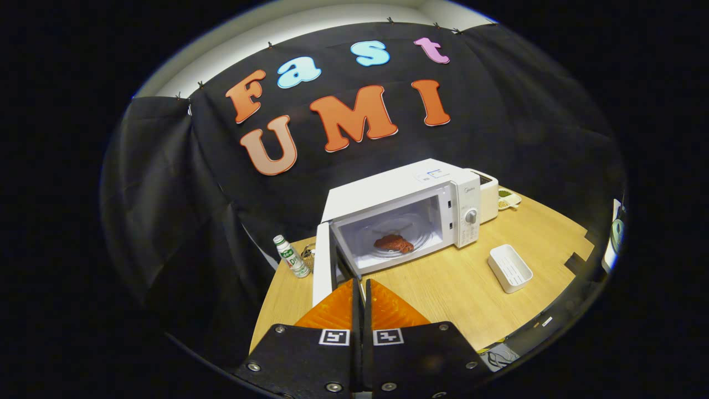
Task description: Open the microwave, put the food inside, and close the microwave door.
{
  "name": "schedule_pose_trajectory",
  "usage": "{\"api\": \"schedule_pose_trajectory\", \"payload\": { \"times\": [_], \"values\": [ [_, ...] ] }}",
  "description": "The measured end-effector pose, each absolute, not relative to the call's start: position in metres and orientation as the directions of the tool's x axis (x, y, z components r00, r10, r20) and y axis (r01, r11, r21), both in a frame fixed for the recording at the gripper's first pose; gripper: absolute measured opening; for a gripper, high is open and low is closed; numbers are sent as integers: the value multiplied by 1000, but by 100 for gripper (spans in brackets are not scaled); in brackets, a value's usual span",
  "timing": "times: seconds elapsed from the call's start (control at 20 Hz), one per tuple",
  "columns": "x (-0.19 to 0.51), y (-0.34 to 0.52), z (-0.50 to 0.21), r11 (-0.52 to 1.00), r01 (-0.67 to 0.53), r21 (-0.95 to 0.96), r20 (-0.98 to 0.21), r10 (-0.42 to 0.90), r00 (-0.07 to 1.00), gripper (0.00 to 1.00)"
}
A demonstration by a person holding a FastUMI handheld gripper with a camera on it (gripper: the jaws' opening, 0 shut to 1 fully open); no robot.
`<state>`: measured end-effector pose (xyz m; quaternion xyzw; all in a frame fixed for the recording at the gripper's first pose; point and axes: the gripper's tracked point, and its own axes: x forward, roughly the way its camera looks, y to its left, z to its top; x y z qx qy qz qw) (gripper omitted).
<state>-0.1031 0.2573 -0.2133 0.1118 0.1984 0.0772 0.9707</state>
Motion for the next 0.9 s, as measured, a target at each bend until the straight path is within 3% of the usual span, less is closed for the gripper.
{"api": "schedule_pose_trajectory", "payload": {
  "times": [0.35,0.7,0.9],
  "values": [
    [-157,328,-227,961,-64,269,-397,171,901,1],
    [-162,377,-290,980,49,195,-524,62,850,0],
    [-151,374,-326,991,121,58,-563,-68,824,1]
  ]
}}
